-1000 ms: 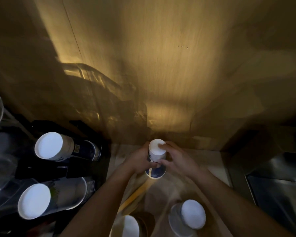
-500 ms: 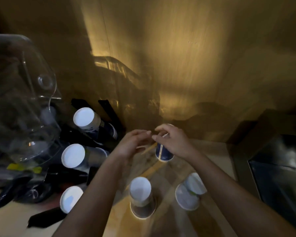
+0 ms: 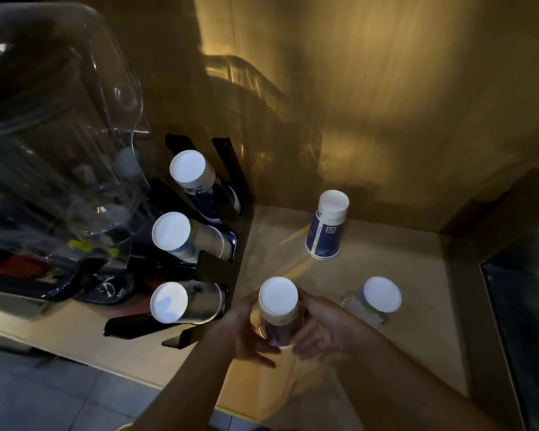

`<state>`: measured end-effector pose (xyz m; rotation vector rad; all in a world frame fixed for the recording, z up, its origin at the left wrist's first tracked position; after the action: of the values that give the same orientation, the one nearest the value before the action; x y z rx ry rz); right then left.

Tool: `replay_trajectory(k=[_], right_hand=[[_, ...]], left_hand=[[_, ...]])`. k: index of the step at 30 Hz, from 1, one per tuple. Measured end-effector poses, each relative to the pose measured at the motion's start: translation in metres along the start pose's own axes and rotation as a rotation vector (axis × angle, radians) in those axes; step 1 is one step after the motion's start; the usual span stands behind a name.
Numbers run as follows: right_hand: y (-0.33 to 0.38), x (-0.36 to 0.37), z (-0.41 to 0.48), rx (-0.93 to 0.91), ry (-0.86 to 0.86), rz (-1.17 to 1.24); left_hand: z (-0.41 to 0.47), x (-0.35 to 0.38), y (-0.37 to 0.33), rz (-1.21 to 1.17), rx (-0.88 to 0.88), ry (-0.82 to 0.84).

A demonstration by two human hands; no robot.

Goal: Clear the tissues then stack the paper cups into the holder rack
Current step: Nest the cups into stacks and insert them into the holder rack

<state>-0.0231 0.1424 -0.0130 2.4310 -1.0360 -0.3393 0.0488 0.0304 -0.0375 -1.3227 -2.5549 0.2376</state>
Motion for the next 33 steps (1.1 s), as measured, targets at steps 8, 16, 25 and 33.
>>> replay_trajectory(k=[8, 16, 25, 33], right_hand=[[0.03, -0.008, -0.001, -0.298, -0.017, 0.252], [0.093, -0.027, -0.044, -0.722, -0.028, 0.269], [0.15, -0.068, -0.123, -1.171, -0.318, 0.264], [0.198, -0.069, -0.202, -1.521, -0.62, -0.369]], left_hand=[[-0.022, 0.02, -0.029, -0.06, 0.229, 0.181], [-0.079, 0.048, -0.105, -0.108, 0.843, 0.236], [-0.178, 0.059, -0.154, 0.127, 1.446, -0.109], [-0.21, 0.071, -0.153, 0.401, 1.583, -0.353]])
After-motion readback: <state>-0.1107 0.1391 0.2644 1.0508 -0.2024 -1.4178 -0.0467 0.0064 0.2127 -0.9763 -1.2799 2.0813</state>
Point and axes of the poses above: each hand's wrist, its own z-axis towards the middle knuckle, its own x-axis out of the palm, y = z × x, the point moved 8 cm from there along z, towards the middle knuckle, and after that the axes turned 7 degrees about -y, right-handed, at the moved point
